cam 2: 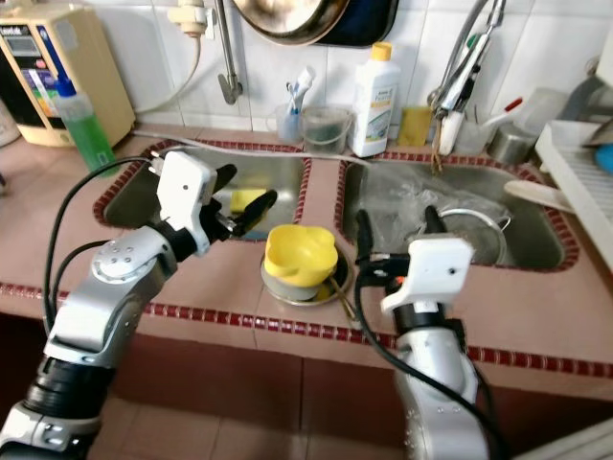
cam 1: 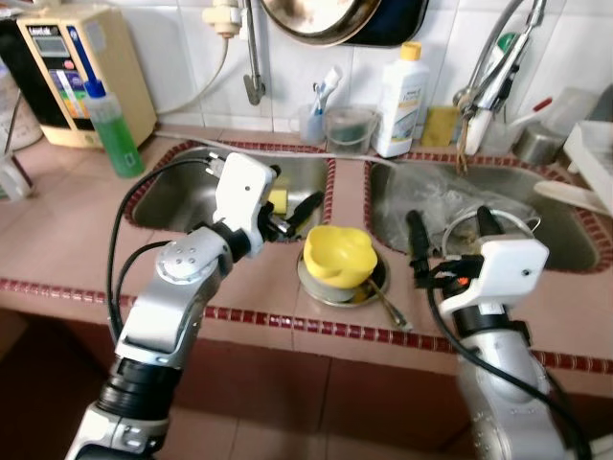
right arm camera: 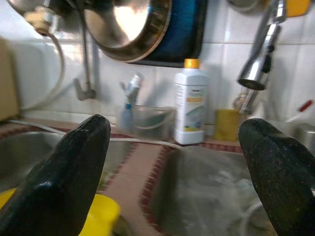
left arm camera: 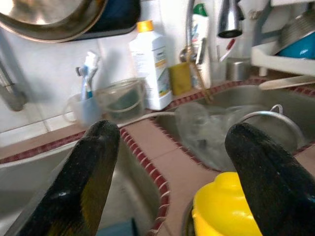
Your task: Kitchen organization
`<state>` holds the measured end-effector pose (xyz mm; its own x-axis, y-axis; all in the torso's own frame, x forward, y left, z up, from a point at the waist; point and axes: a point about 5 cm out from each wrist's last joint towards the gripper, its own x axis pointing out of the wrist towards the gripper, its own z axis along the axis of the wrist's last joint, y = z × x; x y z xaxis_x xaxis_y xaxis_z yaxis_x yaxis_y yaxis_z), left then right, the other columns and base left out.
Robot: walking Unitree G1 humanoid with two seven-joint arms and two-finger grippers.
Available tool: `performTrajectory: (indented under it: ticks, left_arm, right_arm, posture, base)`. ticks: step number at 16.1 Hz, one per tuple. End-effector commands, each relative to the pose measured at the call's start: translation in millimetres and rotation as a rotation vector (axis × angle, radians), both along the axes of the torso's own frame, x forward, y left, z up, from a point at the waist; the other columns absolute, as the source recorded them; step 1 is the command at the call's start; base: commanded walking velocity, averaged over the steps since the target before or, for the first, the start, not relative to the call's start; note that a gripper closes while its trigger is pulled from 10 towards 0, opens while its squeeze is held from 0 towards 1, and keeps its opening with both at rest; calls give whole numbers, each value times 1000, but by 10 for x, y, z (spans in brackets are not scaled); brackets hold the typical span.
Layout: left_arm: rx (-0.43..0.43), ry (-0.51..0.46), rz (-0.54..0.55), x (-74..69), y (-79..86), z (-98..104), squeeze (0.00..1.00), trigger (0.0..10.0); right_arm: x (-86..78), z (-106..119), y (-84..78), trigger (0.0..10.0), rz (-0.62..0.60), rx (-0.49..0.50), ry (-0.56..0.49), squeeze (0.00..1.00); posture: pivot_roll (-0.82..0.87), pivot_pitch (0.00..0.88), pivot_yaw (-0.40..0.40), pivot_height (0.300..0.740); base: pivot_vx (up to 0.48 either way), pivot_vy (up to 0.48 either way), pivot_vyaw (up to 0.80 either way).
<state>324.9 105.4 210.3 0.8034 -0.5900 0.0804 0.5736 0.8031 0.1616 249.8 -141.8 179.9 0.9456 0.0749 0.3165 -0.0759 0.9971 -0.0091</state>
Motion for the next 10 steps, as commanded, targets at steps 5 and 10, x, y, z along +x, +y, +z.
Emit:
performTrajectory:
  ticks: [5,10]
  left_arm:
    - [41,43,21,81,45,17,0,10000]
    - [149,79,45,223,212,56,0,10000]
  right_arm:
    - [-21,-62,16,10000,54,-24,37,0]
    - [-75,-157,-109,10000,59,-23,89,1000]
  posture:
    - [-168,0,26,740]
    - [-174,0,35,740]
  base:
    - [0,0,0]
    - [0,0,0]
